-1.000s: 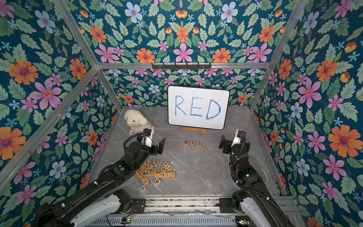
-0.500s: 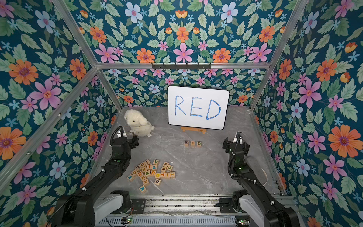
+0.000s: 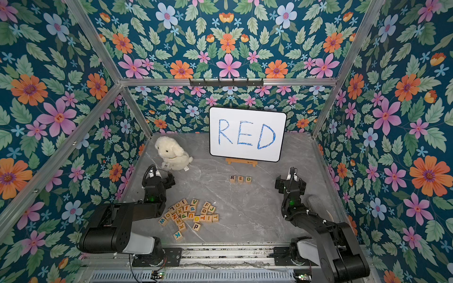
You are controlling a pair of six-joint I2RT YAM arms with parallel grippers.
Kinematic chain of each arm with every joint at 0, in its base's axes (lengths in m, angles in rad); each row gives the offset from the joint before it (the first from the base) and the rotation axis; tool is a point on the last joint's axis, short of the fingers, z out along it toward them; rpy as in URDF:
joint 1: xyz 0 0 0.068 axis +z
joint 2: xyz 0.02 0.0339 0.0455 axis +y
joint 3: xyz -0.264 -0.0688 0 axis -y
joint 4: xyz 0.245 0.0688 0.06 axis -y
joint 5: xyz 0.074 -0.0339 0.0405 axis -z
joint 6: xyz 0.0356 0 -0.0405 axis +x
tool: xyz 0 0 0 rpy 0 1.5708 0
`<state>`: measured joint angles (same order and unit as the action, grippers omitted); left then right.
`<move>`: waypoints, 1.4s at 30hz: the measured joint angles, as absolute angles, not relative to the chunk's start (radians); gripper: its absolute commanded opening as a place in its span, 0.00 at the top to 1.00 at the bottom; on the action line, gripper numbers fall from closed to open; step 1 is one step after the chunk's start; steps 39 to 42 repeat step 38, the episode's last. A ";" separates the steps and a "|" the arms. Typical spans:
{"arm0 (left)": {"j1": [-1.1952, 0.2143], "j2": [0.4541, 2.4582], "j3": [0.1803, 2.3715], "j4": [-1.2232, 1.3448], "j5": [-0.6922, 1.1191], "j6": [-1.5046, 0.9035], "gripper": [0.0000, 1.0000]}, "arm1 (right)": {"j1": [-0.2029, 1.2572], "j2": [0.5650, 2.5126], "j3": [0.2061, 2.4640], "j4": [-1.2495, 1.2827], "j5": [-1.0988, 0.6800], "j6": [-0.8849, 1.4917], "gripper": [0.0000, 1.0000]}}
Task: Assemble the uppercase word "red" with letter blocks
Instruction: Reset both arms
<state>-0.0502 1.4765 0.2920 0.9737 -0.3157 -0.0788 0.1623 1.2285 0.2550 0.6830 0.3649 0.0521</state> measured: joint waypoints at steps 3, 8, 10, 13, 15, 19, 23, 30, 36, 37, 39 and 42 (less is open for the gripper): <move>-0.047 1.551 0.263 1.081 -0.293 -0.071 0.01 | 0.141 1.304 0.272 0.765 0.322 0.019 0.01; -0.046 1.602 0.273 1.165 -0.258 -0.048 0.01 | 0.055 1.403 0.258 0.863 0.257 0.025 0.01; -0.046 1.604 0.275 1.180 -0.245 -0.045 0.01 | 0.033 1.442 0.261 0.928 0.219 0.027 0.01; -0.046 1.605 0.279 1.182 -0.240 -0.043 0.01 | 0.025 1.452 0.279 0.910 0.162 0.032 0.01; -0.046 1.605 0.280 1.182 -0.239 -0.042 0.01 | 0.018 1.457 0.286 0.925 0.160 0.044 0.01; -0.046 1.606 0.281 1.182 -0.238 -0.042 0.01 | 0.002 1.456 0.294 0.914 0.134 0.051 0.01; -0.046 1.605 0.279 1.183 -0.238 -0.041 0.01 | 0.001 1.455 0.293 0.912 0.134 0.058 0.01; -0.046 1.605 0.279 1.184 -0.237 -0.041 0.01 | 0.000 1.456 0.293 0.914 0.134 0.058 0.01; -0.046 1.605 0.279 1.184 -0.237 -0.041 0.01 | -0.008 1.456 0.299 0.910 0.111 0.073 0.01; -0.046 1.605 0.279 1.184 -0.236 -0.041 0.01 | -0.009 1.456 0.299 0.910 0.112 0.073 0.01; -0.046 1.605 0.279 1.184 -0.235 -0.041 0.01 | -0.010 1.456 0.299 0.909 0.112 0.073 0.01; -0.046 1.605 0.279 1.184 -0.235 -0.041 0.01 | -0.010 1.456 0.299 0.909 0.112 0.073 0.01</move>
